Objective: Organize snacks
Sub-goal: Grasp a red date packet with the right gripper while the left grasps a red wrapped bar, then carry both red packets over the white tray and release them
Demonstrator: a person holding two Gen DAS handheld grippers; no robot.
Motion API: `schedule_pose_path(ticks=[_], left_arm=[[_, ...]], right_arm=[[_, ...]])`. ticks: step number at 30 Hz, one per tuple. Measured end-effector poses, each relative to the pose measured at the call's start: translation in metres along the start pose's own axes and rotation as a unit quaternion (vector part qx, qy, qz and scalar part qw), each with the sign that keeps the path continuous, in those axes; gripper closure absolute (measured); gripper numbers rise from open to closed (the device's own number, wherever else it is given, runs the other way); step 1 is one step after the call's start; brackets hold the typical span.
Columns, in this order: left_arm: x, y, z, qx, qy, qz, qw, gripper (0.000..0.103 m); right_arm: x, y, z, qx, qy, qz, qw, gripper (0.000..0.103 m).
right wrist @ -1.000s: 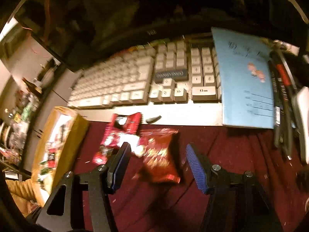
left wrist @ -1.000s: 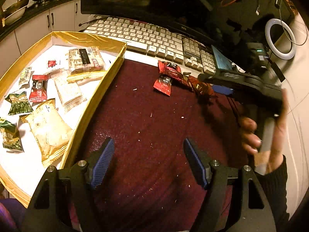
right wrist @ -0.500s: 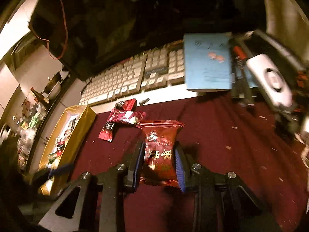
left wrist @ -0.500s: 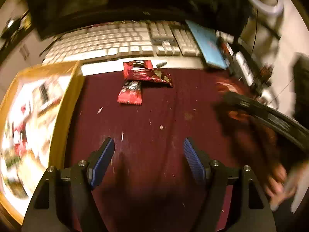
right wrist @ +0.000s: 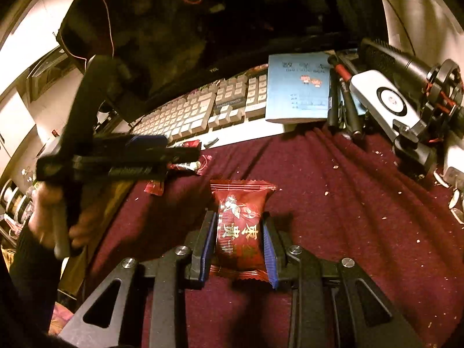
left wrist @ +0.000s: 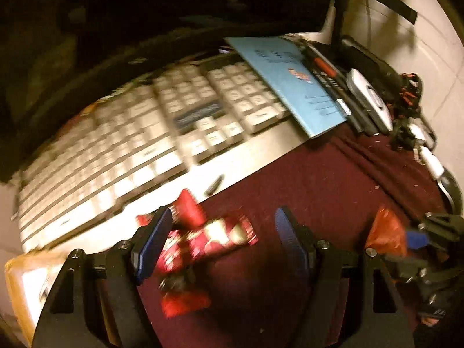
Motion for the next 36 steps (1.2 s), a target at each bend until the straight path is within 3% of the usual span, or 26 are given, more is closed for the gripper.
schedule_pose_path(ticks=[2, 4, 8, 10, 12, 17, 18, 20, 22, 26, 28, 31, 34, 36], left_arm=[[-0.002, -0.005, -0.005, -0.002, 0.004, 0.012, 0.9999, 0.030], [-0.006, -0.018, -0.005, -0.029, 0.004, 0.002, 0.9996, 0.030], [-0.009, -0.020, 0.008, -0.060, 0.032, 0.038, 0.9969, 0.030], [-0.009, -0.016, 0.018, -0.069, 0.055, 0.076, 0.9932, 0.030], [-0.009, -0.011, 0.026, -0.061, 0.075, 0.085, 0.9917, 0.030], [0.000, -0.010, 0.036, -0.060, 0.068, 0.063, 0.9939, 0.033], [0.001, -0.009, 0.038, -0.055, 0.072, 0.053, 0.9945, 0.037], [0.005, -0.010, 0.041, -0.046, 0.080, 0.023, 0.9954, 0.057], [0.005, -0.010, 0.042, -0.046, 0.087, -0.005, 0.9951, 0.066], [0.011, -0.003, 0.050, -0.040, 0.081, -0.020, 0.9957, 0.078], [0.019, 0.000, 0.055, -0.038, 0.086, -0.032, 0.9950, 0.079], [0.024, 0.013, 0.070, -0.036, 0.139, -0.034, 0.9891, 0.080], [0.038, 0.035, 0.088, -0.003, 0.151, -0.043, 0.9876, 0.080], [0.052, 0.055, 0.104, 0.026, 0.166, -0.026, 0.9854, 0.080]], right_arm=[[0.001, 0.000, 0.000, 0.001, -0.004, -0.007, 1.000, 0.073], [0.001, 0.001, 0.000, -0.001, -0.005, -0.012, 1.000, 0.073], [0.000, 0.001, 0.001, 0.001, -0.005, -0.019, 1.000, 0.073], [0.000, 0.000, 0.001, -0.001, -0.004, -0.021, 1.000, 0.073], [-0.001, 0.000, 0.001, -0.003, -0.006, -0.023, 1.000, 0.073], [0.000, -0.003, 0.002, -0.008, -0.009, -0.019, 1.000, 0.072], [0.000, -0.003, 0.002, -0.007, -0.008, -0.018, 1.000, 0.072], [0.000, -0.005, 0.001, -0.008, -0.008, -0.013, 1.000, 0.072], [-0.001, -0.006, 0.001, -0.008, -0.007, -0.010, 1.000, 0.072], [-0.002, -0.007, 0.001, -0.008, -0.005, -0.003, 1.000, 0.072], [-0.002, -0.007, 0.002, -0.007, -0.006, -0.001, 1.000, 0.072], [-0.002, -0.007, 0.002, -0.006, -0.007, 0.001, 1.000, 0.072], [-0.001, -0.006, 0.002, -0.005, -0.007, 0.000, 1.000, 0.072], [-0.001, -0.005, 0.002, -0.008, -0.003, 0.003, 1.000, 0.072]])
Point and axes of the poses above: each gripper's, at about its wrist camera, not at the fingertips, and y roughly against the way its jaws point, x to its right, z to its underside, the point moved 2 cm from there along -y, roughly the way its jaws point, and after that the axes turned 14 degrees about z, right-handed, at the moved point
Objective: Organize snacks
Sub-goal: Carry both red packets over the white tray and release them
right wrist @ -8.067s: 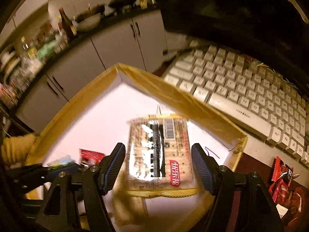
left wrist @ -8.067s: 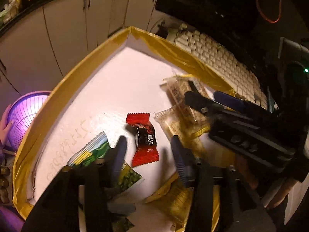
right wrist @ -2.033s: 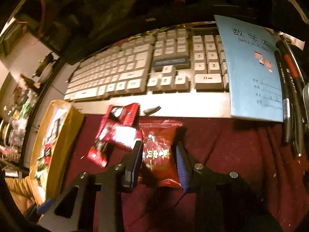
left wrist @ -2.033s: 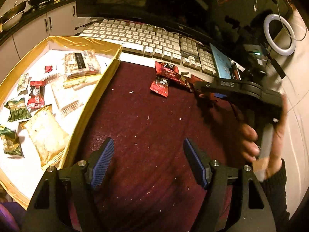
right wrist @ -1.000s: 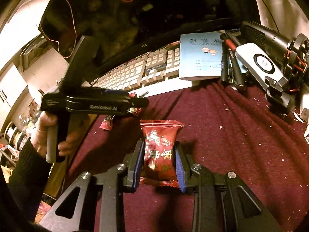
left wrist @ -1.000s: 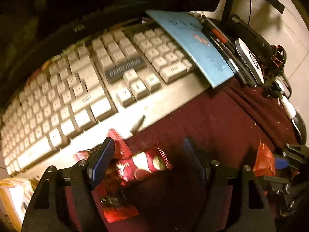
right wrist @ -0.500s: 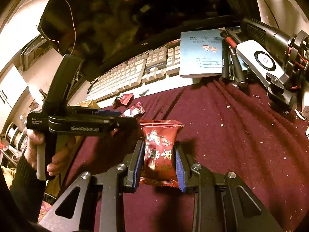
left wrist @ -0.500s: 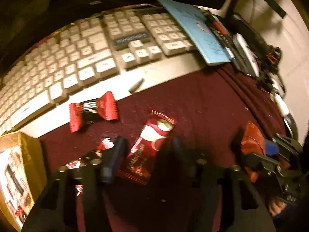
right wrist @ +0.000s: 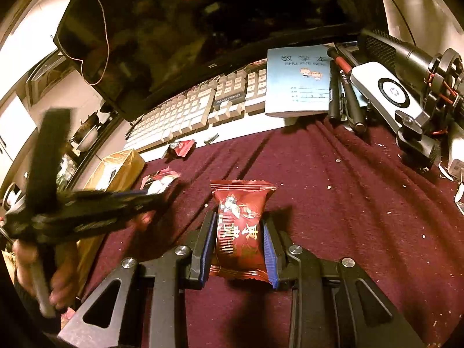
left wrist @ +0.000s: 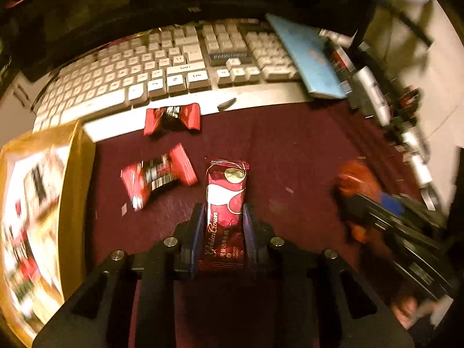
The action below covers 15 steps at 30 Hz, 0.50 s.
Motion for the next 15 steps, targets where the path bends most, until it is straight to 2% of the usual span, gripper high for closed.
schedule_pose_path(ticks=[2, 4, 7, 9, 12, 15], left_arm=[[0.003, 0.019, 0.017, 0.024, 0.012, 0.002, 0.9996, 0.080], [0.006, 0.040, 0.034, 0.050, 0.032, 0.023, 0.9980, 0.080], [-0.009, 0.064, 0.054, 0.085, 0.071, 0.035, 0.9932, 0.080], [-0.021, 0.088, 0.064, 0.129, 0.092, 0.021, 0.9871, 0.080], [-0.042, 0.115, 0.076, 0.169, 0.117, -0.009, 0.9786, 0.080], [-0.066, 0.136, 0.083, 0.191, 0.140, -0.034, 0.9710, 0.080]], right_arm=[[-0.001, 0.001, 0.001, 0.000, 0.002, -0.001, 1.000, 0.072], [-0.002, 0.002, 0.002, 0.001, 0.004, -0.002, 1.000, 0.072], [-0.004, 0.005, 0.002, 0.006, 0.009, -0.008, 1.000, 0.073], [-0.004, 0.007, 0.002, 0.009, 0.014, -0.012, 1.000, 0.073], [-0.004, 0.007, 0.001, 0.008, 0.018, -0.005, 1.000, 0.073], [-0.017, 0.016, -0.001, 0.019, 0.042, 0.007, 0.999, 0.073]])
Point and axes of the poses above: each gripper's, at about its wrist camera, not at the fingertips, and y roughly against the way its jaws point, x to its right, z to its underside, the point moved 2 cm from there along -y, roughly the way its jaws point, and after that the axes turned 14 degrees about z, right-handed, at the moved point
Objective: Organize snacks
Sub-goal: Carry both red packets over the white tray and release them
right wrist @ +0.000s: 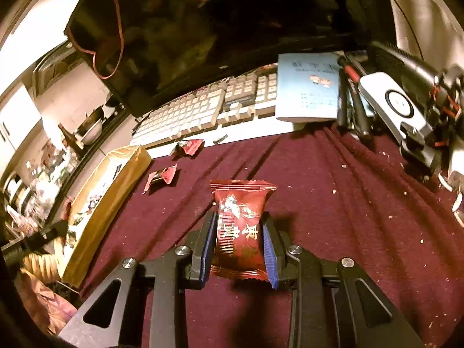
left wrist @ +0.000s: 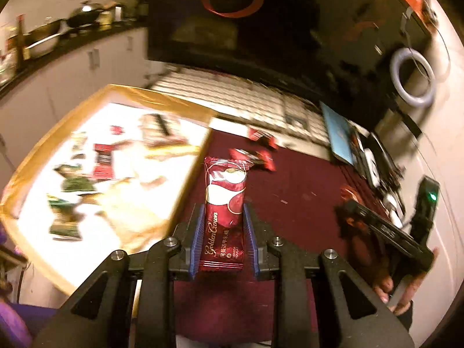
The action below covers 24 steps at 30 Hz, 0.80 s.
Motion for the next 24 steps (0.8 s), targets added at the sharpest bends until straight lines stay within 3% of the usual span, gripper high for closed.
schedule_pose_path(ticks=[5, 10, 15, 19, 24], left_arm=[[-0.036, 0.015, -0.016, 0.026, 0.032, -0.007, 0.9991, 0.080], [-0.080, 0.038, -0.039, 0.071, 0.064, -0.017, 0.9952, 0.080], [-0.127, 0.042, -0.064, 0.079, 0.104, -0.031, 0.9909, 0.080], [-0.159, 0.020, -0.087, 0.048, 0.123, -0.037, 0.9906, 0.080], [-0.184, -0.019, -0.107, -0.006, 0.130, -0.049, 0.9903, 0.080]], right_arm=[[-0.049, 0.022, -0.016, 0.010, 0.019, -0.067, 0.997, 0.073], [-0.137, 0.013, -0.023, -0.025, 0.076, -0.123, 0.989, 0.073], [-0.221, -0.006, -0.016, -0.057, 0.157, -0.128, 0.978, 0.073], [-0.271, -0.034, -0.020, -0.073, 0.197, -0.128, 0.969, 0.073], [-0.299, -0.073, -0.026, -0.101, 0.213, -0.112, 0.965, 0.074]])
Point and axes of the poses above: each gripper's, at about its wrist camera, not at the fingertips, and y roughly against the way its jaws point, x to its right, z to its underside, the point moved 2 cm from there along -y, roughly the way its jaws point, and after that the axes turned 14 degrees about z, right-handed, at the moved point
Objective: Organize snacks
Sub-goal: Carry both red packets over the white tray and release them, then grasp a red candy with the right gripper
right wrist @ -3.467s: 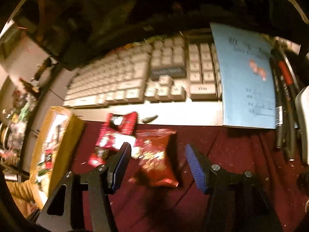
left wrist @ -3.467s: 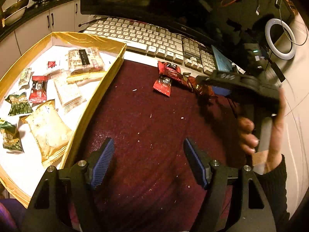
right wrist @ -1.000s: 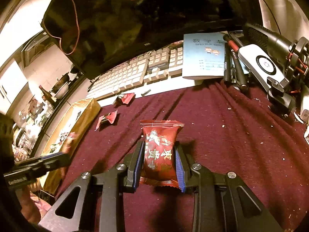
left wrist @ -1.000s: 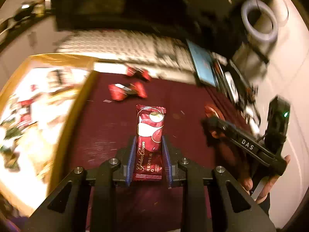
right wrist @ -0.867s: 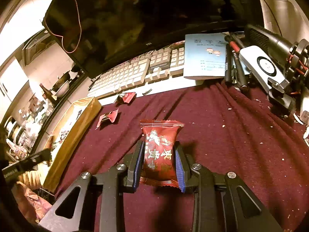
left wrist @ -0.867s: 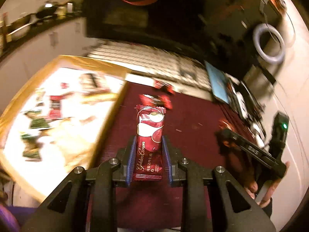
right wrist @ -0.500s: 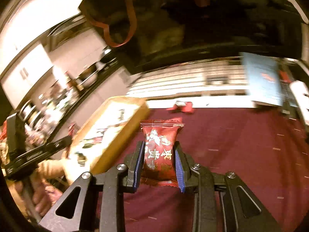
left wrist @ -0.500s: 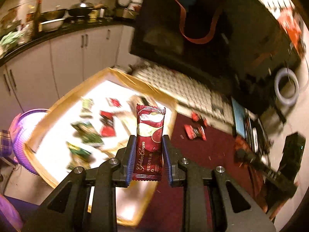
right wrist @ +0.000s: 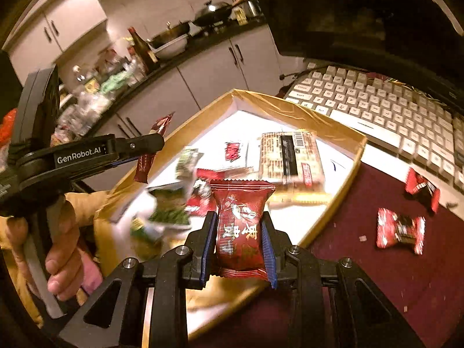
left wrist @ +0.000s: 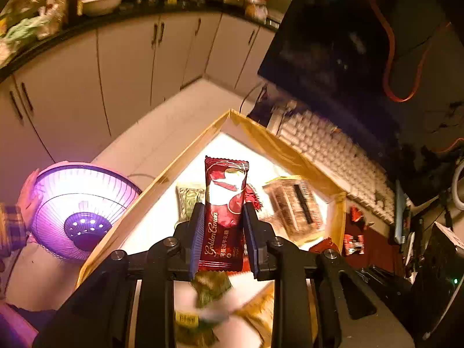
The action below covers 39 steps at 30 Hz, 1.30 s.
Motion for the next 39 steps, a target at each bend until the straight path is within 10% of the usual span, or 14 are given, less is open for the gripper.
schedule_pose_path(ticks=[15, 18, 26, 39], left_arm=[[-0.009, -0.080, -0.011, -0.112, 0.007, -0.034, 0.9931, 0.078], [-0.001, -0.082, -0.009, -0.122, -0.009, -0.034, 0.9919, 0.065], [0.050, -0.014, 0.018, -0.018, -0.056, -0.027, 0.9979, 0.028], [0.161, 0.024, 0.113, 0.007, -0.166, 0.061, 0.9842, 0.028]], right_arm=[[-0.019, -0.027, -0.004, 0.008, 0.031, 0.017, 0.999, 0.071], [-0.015, -0.026, -0.003, 0.001, 0.018, 0.006, 1.000, 0.069], [0.025, 0.039, 0.015, 0.039, -0.039, -0.050, 0.997, 0.039], [0.184, 0.087, 0.082, 0.040, -0.168, -0.001, 0.985, 0.037]])
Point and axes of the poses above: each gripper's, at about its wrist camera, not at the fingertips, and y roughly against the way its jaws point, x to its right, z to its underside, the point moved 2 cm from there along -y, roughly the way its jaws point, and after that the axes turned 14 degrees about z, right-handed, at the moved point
